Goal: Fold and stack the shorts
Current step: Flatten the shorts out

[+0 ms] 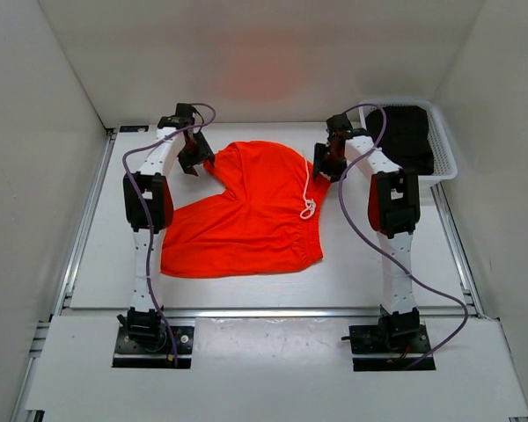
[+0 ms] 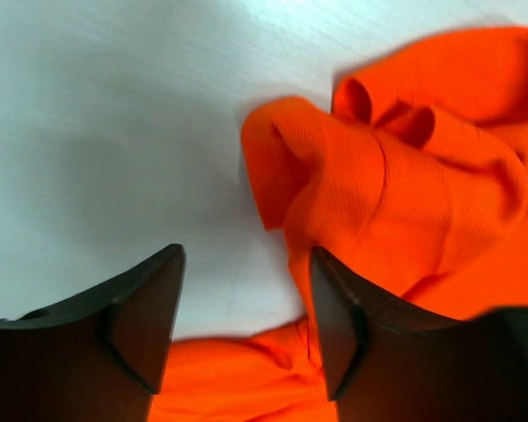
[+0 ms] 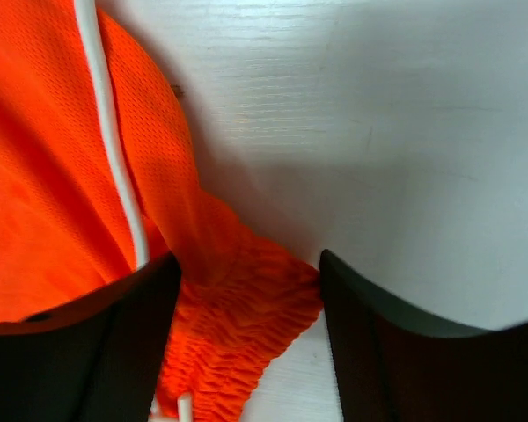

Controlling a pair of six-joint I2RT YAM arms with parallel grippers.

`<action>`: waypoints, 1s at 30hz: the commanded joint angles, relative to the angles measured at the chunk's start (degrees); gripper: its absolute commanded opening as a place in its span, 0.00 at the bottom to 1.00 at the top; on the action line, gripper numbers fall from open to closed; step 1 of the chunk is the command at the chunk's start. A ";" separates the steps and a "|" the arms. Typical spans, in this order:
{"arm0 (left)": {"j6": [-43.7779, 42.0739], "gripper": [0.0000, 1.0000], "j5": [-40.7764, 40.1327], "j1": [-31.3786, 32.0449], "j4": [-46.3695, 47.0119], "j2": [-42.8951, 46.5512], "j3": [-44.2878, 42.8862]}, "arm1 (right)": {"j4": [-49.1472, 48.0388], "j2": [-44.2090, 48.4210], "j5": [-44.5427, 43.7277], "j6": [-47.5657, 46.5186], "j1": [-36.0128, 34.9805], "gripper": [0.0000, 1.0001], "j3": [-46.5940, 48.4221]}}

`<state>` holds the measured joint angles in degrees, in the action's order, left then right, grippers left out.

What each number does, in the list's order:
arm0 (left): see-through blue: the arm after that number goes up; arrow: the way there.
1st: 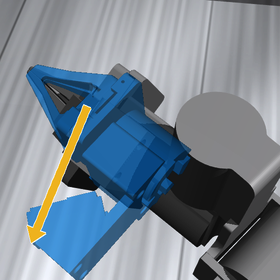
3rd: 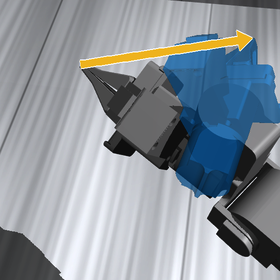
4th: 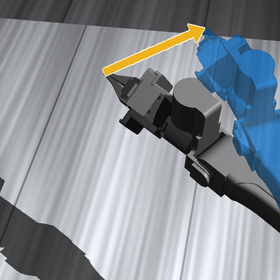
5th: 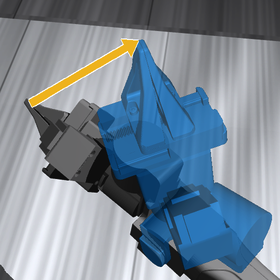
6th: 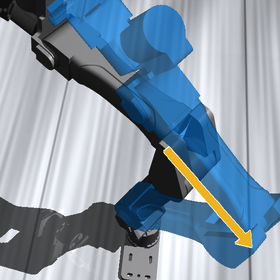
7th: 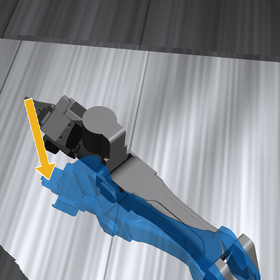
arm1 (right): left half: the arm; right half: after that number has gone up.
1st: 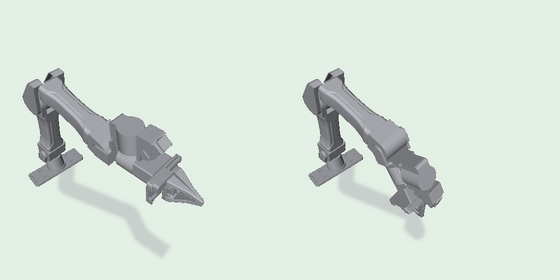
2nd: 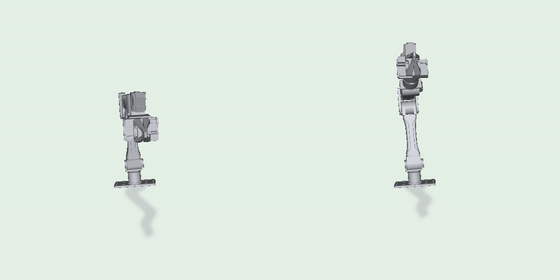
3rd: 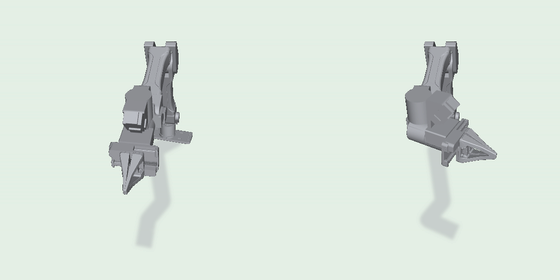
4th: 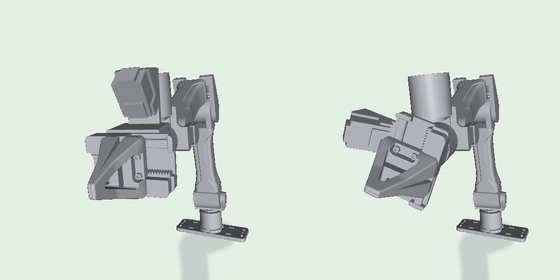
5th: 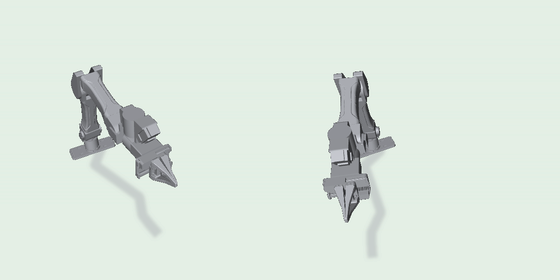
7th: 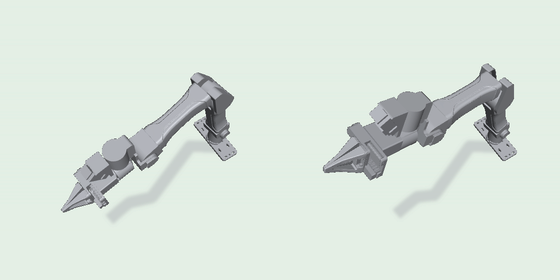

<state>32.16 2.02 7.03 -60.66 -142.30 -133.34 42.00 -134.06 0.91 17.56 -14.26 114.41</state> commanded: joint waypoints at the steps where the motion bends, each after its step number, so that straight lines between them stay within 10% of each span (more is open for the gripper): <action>1: 1.50 0.68 0.17 -0.08 2.48 -0.69 -4.38 | -0.07 -0.06 3.31 -2.36 0.20 0.62 3.36; 4: 2.03 0.56 1.75 -0.08 3.01 -3.15 -7.02 | -0.07 -0.59 3.93 -3.50 0.20 0.31 2.75; 5: 2.03 0.34 1.76 -0.08 3.01 -3.68 -7.63 | -0.60 -0.59 3.06 -3.50 0.20 0.08 2.14; 8: 3.43 0.10 1.76 -0.08 3.62 -4.21 -8.69 | -2.62 2.65 0.51 -2.45 0.20 0.00 -1.36; 18: 4.05 0.10 -5.98 -0.08 5.47 16.84 -2.82 | -4.29 12.85 -3.27 -1.92 0.20 0.00 -6.57; 24: 5.01 0.10 -4.31 5.35 6.95 31.98 20.80 | -4.82 15.32 -5.57 -2.44 0.20 0.00 -9.99; 30: 4.40 0.66 -5.98 6.35 0.57 26.74 23.41 | -4.12 12.69 -6.18 -3.58 0.20 0.00 -9.47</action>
<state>36.38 -2.22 16.36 -55.44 -108.22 -109.10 38.41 -120.90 -3.84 15.53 -14.26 105.10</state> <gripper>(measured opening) 0.634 0.105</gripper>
